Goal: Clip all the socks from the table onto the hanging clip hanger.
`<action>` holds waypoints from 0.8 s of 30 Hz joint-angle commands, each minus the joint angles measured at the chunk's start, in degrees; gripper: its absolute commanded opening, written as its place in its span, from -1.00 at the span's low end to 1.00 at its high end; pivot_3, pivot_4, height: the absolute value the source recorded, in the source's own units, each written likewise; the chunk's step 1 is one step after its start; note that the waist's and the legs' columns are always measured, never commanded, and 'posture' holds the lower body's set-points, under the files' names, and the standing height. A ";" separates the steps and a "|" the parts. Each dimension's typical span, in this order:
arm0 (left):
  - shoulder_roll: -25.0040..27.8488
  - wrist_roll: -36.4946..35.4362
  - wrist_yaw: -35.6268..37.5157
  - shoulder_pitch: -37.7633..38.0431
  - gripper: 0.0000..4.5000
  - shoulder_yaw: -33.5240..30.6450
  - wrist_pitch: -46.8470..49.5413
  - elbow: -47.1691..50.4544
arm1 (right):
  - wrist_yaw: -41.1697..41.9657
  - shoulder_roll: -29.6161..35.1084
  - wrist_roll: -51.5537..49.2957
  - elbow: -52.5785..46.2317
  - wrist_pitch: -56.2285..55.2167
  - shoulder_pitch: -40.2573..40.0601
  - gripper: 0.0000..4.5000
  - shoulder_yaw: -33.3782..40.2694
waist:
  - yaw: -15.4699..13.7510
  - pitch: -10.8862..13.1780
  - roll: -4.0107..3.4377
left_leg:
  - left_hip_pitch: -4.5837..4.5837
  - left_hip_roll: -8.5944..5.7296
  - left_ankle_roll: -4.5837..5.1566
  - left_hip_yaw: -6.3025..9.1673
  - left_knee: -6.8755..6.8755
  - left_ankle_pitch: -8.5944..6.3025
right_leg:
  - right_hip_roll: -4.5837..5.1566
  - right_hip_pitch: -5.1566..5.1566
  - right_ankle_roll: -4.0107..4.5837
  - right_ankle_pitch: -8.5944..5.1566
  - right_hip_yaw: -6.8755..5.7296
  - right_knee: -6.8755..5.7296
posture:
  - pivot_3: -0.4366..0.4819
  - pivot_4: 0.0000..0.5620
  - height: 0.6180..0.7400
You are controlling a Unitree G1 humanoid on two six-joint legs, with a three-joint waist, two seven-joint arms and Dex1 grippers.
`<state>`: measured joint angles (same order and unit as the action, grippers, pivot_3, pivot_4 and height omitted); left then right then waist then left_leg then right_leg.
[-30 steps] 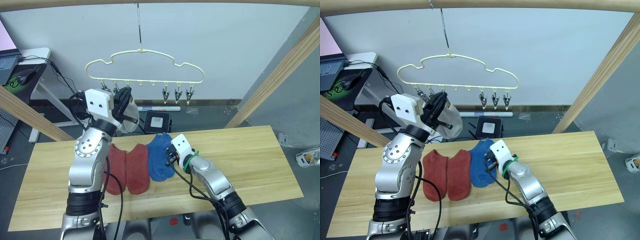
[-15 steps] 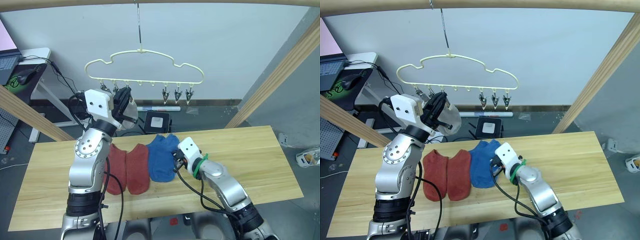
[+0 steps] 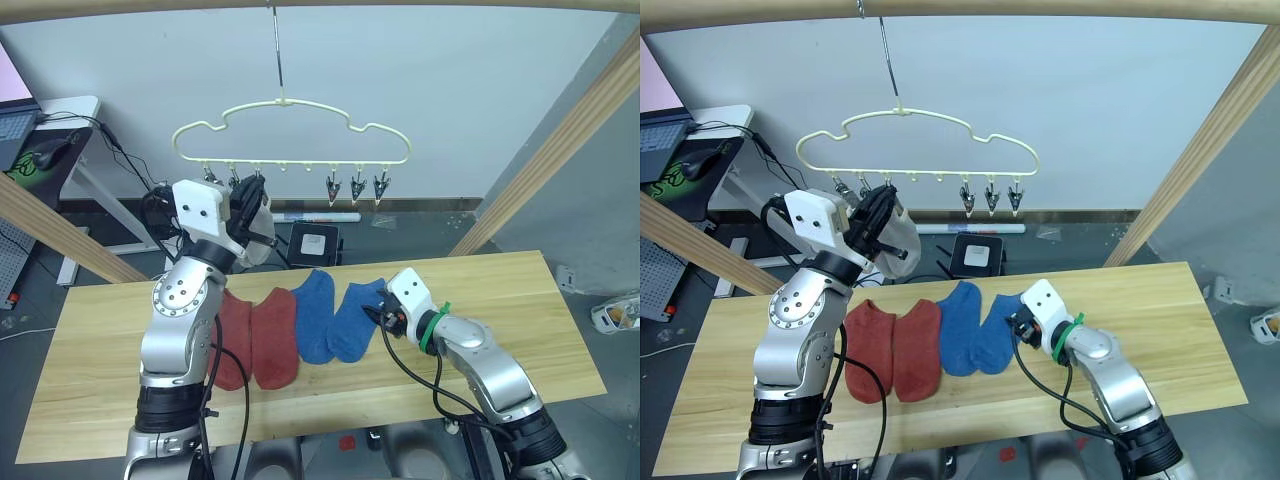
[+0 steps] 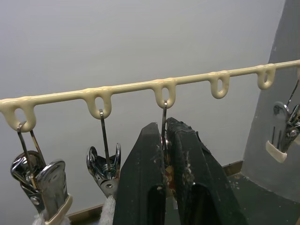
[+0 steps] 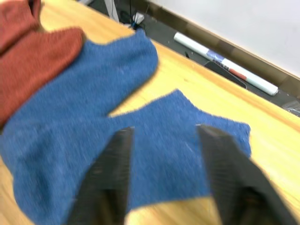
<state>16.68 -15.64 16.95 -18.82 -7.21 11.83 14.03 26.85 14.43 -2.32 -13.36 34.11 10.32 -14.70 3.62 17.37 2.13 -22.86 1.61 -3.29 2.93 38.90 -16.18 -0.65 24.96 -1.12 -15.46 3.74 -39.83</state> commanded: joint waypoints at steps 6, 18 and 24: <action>-0.22 -0.04 -0.09 0.54 -1.00 0.00 -0.32 1.90 | -16.08 -10.64 2.78 1.06 3.97 -1.21 0.99 4.33 | -0.01 0.00 -0.01 | 0.00 0.02 -0.01 0.00 -0.01 0.00 | 0.01 0.01 0.00 0.00 0.07 0.00 | -0.19 0.08 1.00; -0.50 -0.16 0.04 0.62 -1.00 0.34 -0.17 2.19 | -21.54 -18.75 1.18 9.04 8.47 0.71 0.92 7.00 | 0.01 0.02 -0.03 | -0.01 0.02 0.00 -0.02 -0.08 0.00 | 0.01 0.02 0.00 0.00 0.13 0.11 | -0.17 0.08 1.00; -0.34 -0.96 0.53 0.87 -1.00 0.13 0.61 2.92 | -21.72 -18.45 -0.51 11.77 7.51 2.36 0.18 9.34 | 0.01 0.02 -0.03 | -0.02 0.02 0.00 -0.03 -0.09 0.00 | -0.01 0.00 -0.03 0.02 0.12 0.20 | -0.17 0.08 1.00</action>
<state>16.33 -15.83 17.08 -18.46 -6.89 12.26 15.01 5.63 -2.85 -1.65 -2.24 41.81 12.74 -5.97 3.63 17.39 2.09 -22.89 1.64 -3.29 2.90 38.81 -16.18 -0.66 24.96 -1.16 -15.44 3.85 -39.62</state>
